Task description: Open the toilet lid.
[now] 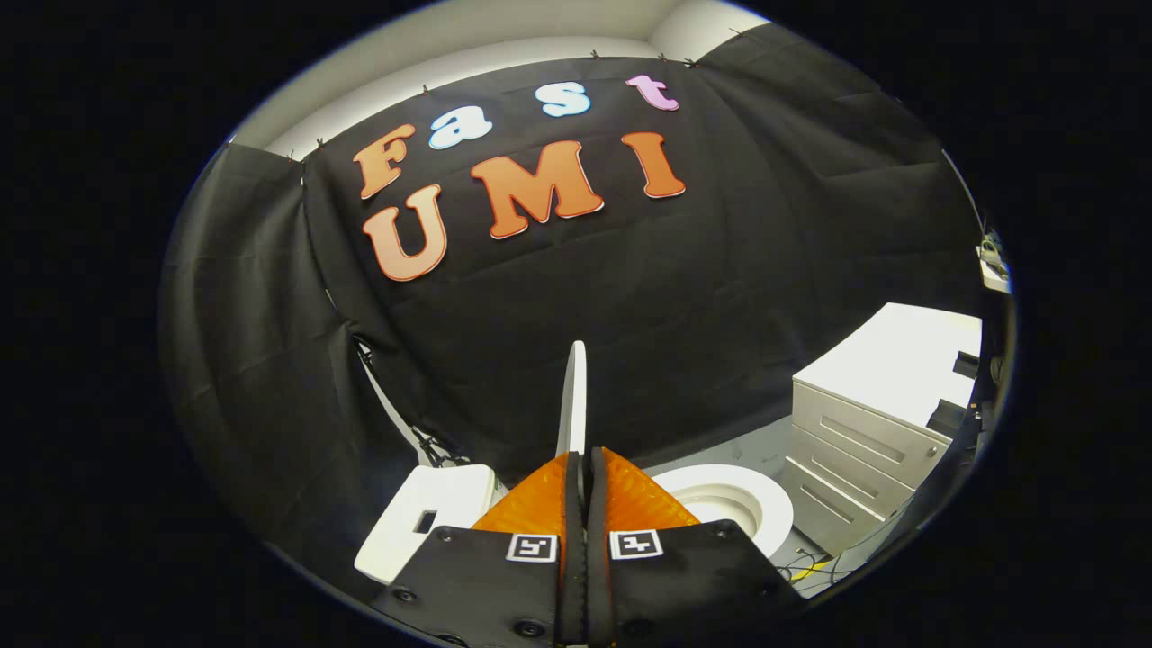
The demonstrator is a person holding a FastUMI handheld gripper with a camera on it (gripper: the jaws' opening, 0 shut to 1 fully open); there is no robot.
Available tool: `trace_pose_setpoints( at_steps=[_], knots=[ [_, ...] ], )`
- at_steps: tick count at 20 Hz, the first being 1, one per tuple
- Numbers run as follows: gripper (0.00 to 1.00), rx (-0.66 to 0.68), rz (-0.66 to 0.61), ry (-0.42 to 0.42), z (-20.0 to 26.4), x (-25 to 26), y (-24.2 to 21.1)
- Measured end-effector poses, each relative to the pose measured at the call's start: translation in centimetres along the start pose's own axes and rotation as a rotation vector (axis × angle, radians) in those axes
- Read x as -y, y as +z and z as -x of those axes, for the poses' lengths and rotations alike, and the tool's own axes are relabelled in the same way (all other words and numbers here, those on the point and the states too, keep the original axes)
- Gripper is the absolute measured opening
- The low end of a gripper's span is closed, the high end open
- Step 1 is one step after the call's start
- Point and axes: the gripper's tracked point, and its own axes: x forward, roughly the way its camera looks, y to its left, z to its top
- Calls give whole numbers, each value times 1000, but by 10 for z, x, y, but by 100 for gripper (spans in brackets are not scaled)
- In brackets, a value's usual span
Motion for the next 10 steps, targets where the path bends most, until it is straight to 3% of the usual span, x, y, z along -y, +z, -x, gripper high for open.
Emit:
trace_pose_setpoints(
  at_steps=[10],
  knots=[
    [8,10,124,66,7,-81,-4]
  ],
)
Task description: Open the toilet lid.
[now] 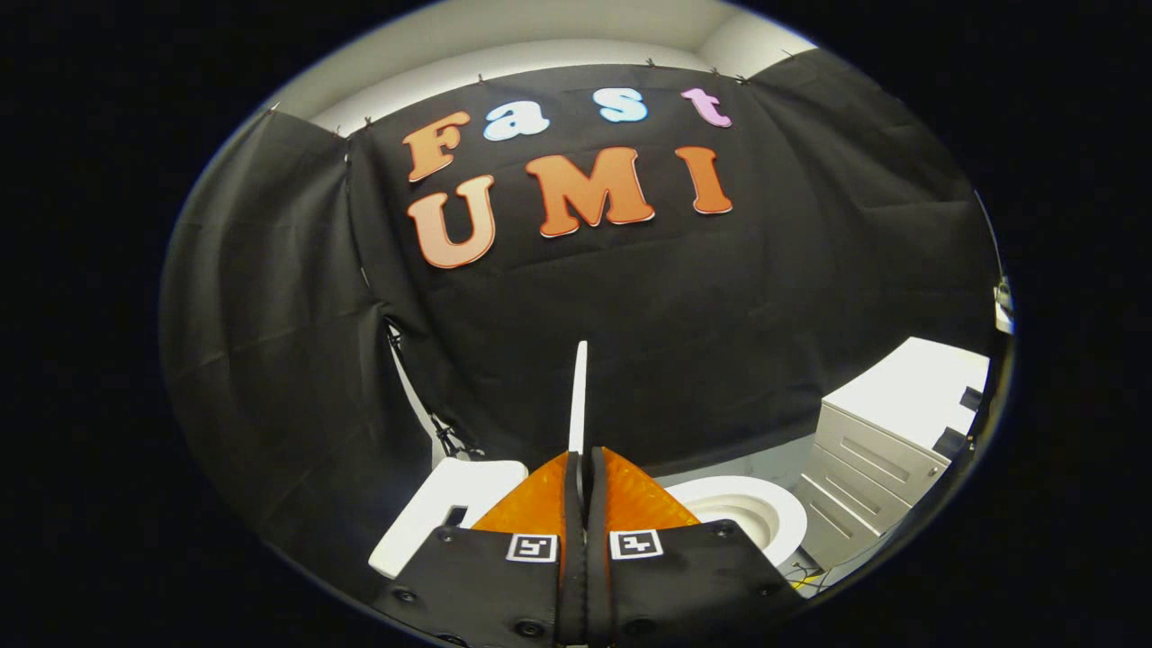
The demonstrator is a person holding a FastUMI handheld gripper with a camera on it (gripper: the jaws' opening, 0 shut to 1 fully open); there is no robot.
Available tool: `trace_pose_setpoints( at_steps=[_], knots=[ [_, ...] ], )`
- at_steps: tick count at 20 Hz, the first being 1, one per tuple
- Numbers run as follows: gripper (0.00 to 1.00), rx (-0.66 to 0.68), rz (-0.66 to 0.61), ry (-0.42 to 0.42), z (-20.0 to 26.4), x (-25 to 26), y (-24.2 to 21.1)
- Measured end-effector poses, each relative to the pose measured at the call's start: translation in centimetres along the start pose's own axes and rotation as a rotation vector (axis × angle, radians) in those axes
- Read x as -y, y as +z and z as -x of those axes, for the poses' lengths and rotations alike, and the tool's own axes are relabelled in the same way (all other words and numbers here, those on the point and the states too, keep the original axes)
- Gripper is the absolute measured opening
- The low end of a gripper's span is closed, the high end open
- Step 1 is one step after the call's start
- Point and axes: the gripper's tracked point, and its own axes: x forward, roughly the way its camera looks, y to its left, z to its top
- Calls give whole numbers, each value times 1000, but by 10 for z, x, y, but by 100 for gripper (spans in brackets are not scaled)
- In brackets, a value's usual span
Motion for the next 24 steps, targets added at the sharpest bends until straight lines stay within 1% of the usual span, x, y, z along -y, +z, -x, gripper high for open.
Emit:
trace_pose_setpoints(
  at_steps=[6,14,24],
  knots=[
    [8,0,87,56,2,-45,-3],
    [8,6,171,131,2,-101,-11],
    [8,-9,256,207,1,-153,-30]
  ],
)
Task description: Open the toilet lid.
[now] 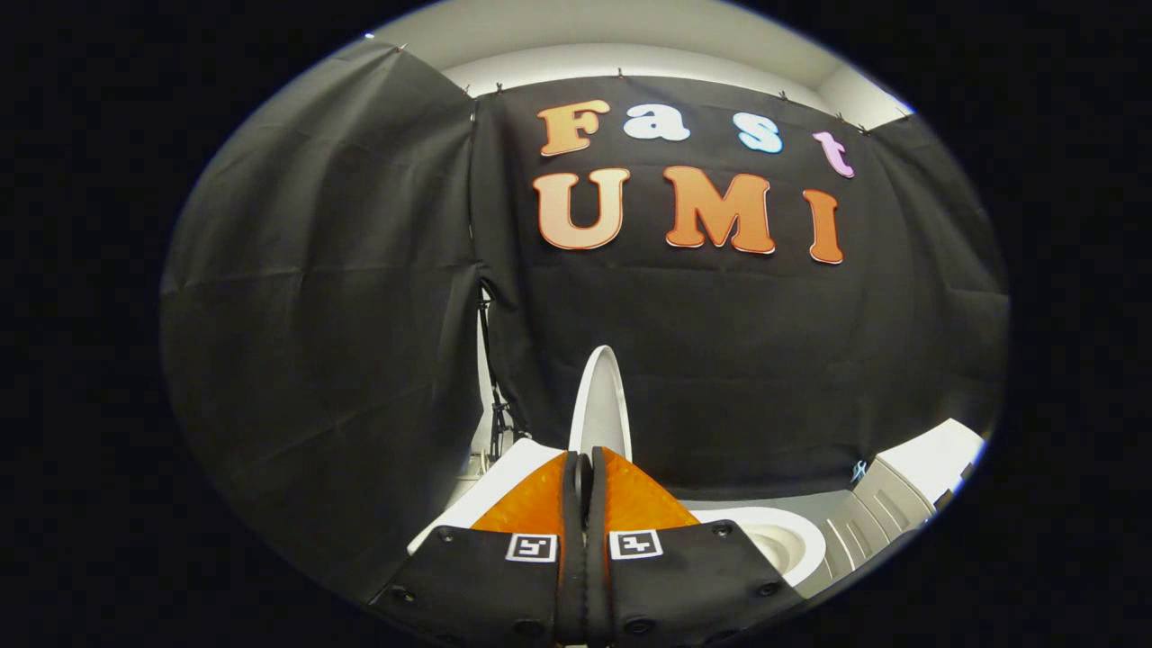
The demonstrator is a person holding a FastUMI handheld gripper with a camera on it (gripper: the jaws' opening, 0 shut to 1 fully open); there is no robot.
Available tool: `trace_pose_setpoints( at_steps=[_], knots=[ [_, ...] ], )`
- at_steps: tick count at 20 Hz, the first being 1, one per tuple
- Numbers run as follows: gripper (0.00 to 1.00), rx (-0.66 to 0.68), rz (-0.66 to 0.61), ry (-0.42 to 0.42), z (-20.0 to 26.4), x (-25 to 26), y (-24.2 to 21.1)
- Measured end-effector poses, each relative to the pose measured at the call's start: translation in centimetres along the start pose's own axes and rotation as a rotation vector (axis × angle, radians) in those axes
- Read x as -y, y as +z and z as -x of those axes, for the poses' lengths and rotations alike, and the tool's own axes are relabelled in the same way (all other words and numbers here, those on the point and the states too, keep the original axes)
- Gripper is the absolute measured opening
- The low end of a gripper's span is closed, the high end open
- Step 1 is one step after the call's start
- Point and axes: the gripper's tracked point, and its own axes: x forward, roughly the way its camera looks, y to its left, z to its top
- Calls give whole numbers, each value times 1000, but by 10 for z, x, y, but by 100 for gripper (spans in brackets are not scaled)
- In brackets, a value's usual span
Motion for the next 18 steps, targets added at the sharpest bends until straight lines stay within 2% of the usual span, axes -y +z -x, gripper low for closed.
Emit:
trace_pose_setpoints(
  at_steps=[9,13,16,18],
  knots=[
    [8,5,44,-8,3,-23,4],
    [14,8,61,-14,0,-17,2],
    [21,22,23,0,8,-10,9],
    [34,44,17,19,13,-10,15]
  ],
)
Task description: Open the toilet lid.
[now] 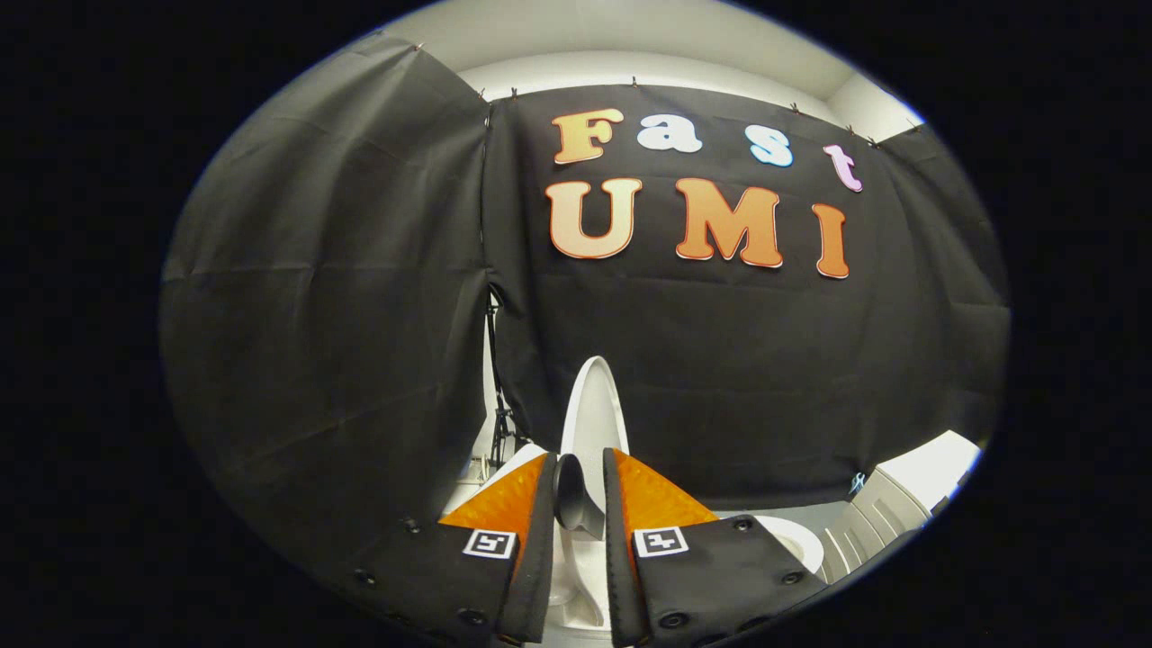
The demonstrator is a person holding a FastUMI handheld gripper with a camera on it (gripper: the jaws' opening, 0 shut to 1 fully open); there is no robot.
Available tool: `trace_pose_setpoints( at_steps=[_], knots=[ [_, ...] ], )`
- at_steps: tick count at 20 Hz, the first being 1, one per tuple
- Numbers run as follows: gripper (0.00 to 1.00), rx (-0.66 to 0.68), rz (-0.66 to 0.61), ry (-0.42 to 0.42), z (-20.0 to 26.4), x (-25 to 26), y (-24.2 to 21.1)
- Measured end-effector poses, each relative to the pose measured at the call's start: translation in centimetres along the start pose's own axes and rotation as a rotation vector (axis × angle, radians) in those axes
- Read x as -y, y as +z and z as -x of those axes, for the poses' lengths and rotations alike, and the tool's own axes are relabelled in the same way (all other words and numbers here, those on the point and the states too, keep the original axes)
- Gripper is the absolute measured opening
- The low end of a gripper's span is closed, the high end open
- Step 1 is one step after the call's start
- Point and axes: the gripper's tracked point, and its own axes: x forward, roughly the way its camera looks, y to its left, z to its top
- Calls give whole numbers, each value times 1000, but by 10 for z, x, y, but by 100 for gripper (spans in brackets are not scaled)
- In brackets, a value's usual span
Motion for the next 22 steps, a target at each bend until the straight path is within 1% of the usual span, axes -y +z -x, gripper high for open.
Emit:
trace_pose_setpoints(
  at_steps=[1,3,4,8,10,16,22],
  knots=[
    [42,10,9,6,2,1,3],
    [57,28,7,46,7,-4,10],
    [63,40,3,54,11,-2,13],
    [87,84,-19,60,22,14,27],
    [98,94,-44,44,26,30,31],
    [98,126,-77,-19,38,94,48],
    [98,169,-99,-119,58,200,72]
  ],
)
